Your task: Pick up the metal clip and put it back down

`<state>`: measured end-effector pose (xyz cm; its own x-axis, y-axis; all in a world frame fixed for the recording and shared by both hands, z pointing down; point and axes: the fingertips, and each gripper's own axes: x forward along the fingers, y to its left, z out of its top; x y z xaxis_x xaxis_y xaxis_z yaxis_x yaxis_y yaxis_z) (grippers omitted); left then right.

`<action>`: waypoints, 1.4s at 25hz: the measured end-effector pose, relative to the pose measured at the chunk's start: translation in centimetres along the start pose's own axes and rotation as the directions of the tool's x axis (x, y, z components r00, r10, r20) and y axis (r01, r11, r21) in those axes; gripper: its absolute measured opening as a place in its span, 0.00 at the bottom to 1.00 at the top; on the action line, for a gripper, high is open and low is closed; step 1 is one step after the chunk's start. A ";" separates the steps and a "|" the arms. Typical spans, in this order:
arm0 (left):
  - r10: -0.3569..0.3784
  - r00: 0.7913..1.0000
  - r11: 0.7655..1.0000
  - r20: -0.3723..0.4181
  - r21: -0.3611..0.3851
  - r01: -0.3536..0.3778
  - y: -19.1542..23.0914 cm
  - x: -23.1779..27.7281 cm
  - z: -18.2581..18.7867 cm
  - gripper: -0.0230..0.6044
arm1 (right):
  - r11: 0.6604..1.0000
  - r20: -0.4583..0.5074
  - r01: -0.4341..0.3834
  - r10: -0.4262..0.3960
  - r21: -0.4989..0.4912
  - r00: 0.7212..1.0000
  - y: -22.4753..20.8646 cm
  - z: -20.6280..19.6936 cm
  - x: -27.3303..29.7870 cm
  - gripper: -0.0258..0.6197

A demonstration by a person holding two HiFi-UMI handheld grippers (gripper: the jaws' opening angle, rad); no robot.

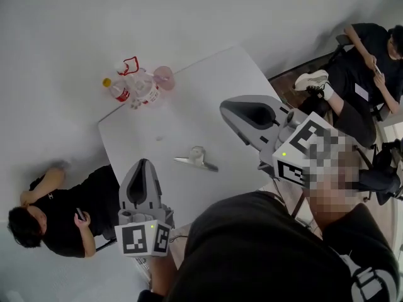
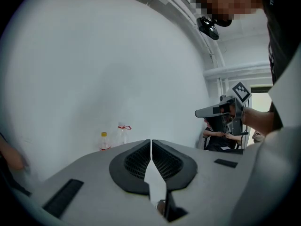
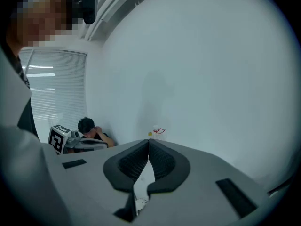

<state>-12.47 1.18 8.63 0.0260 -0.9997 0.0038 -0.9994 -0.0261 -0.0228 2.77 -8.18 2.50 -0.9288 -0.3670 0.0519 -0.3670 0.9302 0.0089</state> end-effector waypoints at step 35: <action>-0.029 0.999 0.999 0.028 0.026 0.028 -0.7 1.0 2.4 0.07 | 0.999 0.023 0.021 -0.022 0.027 0.999 0.1 -0.1 -0.4 0.07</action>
<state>-11.72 0.17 6.24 0.0557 -0.9982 -0.0237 -0.9973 -0.0545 -0.0486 3.15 -7.94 2.61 -0.9215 -0.3872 0.0286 -0.3878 0.9216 -0.0169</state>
